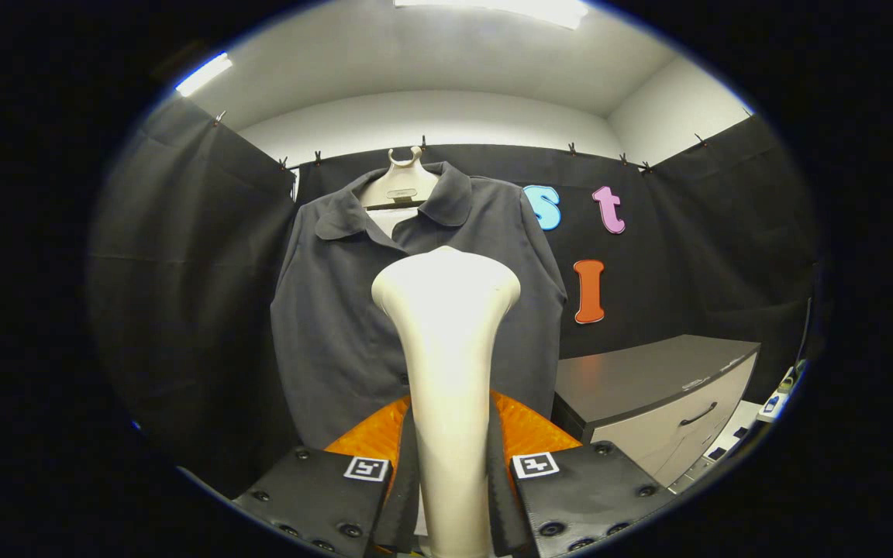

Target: Iron the clothes twice with a garment steamer, once on the left side and once on the right side.

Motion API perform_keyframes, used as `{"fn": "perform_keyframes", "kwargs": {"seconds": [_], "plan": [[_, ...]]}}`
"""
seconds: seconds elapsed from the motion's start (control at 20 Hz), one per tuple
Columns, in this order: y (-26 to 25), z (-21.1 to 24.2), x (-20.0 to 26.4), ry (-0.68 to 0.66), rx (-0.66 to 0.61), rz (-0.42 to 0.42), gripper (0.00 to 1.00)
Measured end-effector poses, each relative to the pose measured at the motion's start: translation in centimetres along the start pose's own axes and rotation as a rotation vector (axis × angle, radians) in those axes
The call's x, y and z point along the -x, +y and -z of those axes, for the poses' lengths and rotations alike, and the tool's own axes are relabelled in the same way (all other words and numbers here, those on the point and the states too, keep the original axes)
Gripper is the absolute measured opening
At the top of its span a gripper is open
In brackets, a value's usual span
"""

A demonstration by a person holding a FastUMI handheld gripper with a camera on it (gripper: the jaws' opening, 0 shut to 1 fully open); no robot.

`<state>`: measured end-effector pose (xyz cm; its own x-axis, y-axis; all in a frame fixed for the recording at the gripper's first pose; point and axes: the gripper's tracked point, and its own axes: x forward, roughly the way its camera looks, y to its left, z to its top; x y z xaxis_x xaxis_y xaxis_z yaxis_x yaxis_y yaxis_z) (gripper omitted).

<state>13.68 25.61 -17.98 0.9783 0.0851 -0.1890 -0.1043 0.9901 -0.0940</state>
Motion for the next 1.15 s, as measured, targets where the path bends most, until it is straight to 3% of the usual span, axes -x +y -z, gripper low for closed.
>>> {"fn": "perform_keyframes", "kwargs": {"seconds": [1.15], "plan": [[2.4, 0.5, -1.8, -0.003, 0.013, -0.039, 0.44]]}}
